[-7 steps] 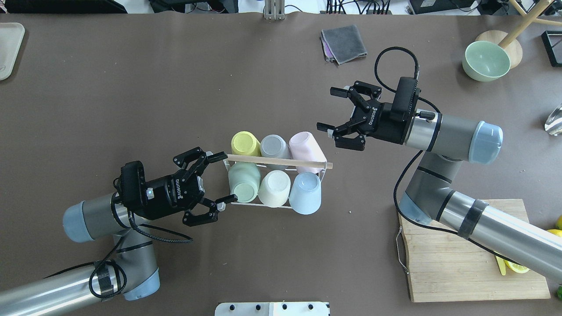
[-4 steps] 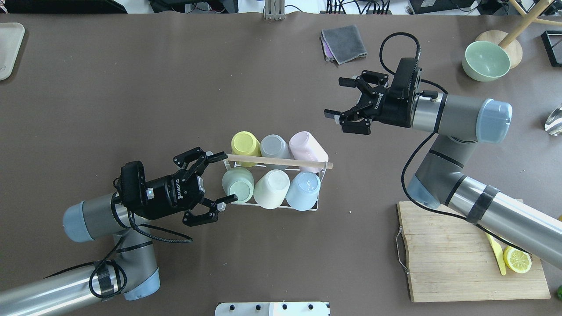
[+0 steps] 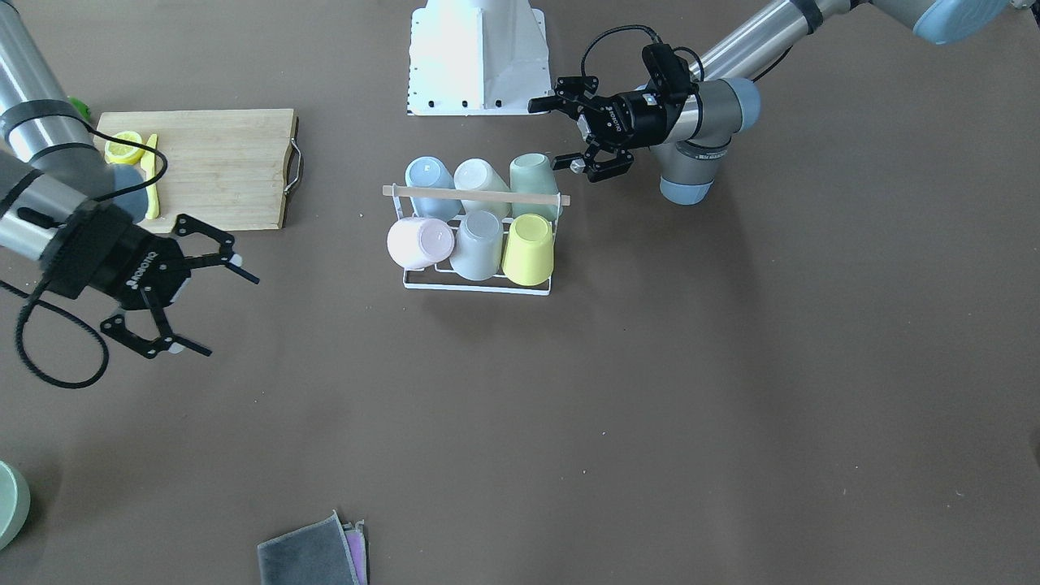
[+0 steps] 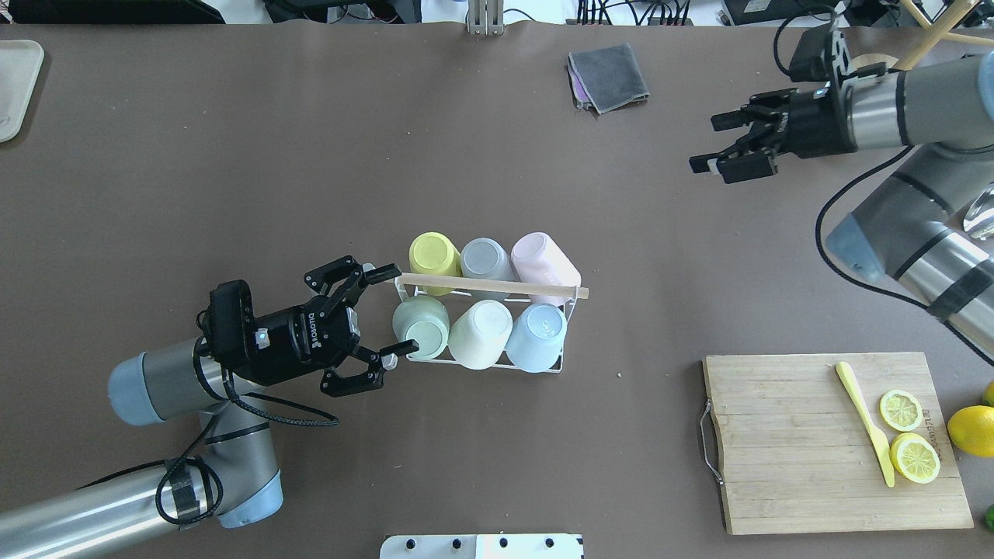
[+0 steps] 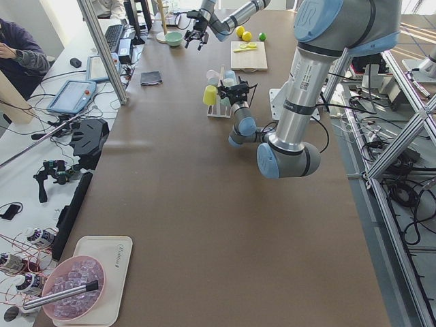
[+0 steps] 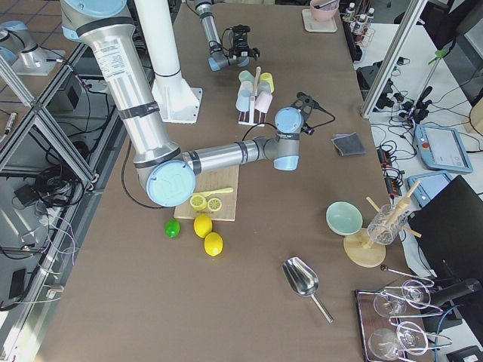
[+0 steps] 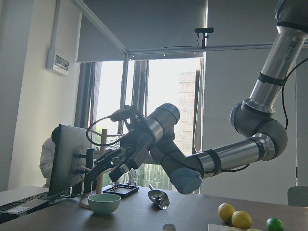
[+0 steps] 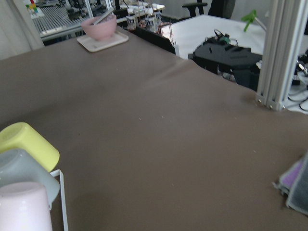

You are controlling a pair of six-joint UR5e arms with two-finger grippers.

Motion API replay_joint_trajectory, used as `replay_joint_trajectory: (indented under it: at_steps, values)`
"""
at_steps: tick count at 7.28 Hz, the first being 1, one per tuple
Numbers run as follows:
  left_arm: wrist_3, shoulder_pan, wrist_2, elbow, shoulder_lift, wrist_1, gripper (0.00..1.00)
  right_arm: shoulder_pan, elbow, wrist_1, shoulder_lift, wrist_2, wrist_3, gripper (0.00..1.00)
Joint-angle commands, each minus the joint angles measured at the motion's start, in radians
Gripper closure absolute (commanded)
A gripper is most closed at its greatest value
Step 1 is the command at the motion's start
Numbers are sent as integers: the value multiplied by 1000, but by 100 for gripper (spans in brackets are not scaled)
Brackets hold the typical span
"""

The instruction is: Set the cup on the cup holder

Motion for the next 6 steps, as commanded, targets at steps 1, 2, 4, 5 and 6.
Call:
replay_joint_trajectory:
  at_steps: [1, 2, 4, 5, 6]
  values:
    - [-9, -73, -8, -60, 7, 105, 2, 144, 8, -329, -88, 103, -14, 0]
    - [-33, -124, -60, -93, 7, 199, 2, 183, 14, -483, -120, 89, -73, 0]
    - [-131, -239, -167, -160, 4, 448, 2, 325, 11, -862, -191, 57, -169, 0]
    - [-134, -286, -169, -163, 0, 586, 2, 377, 14, -979, -198, -8, -169, 0]
    - [-150, -336, -169, -165, -4, 737, 2, 413, 28, -1027, -238, -47, -168, 0]
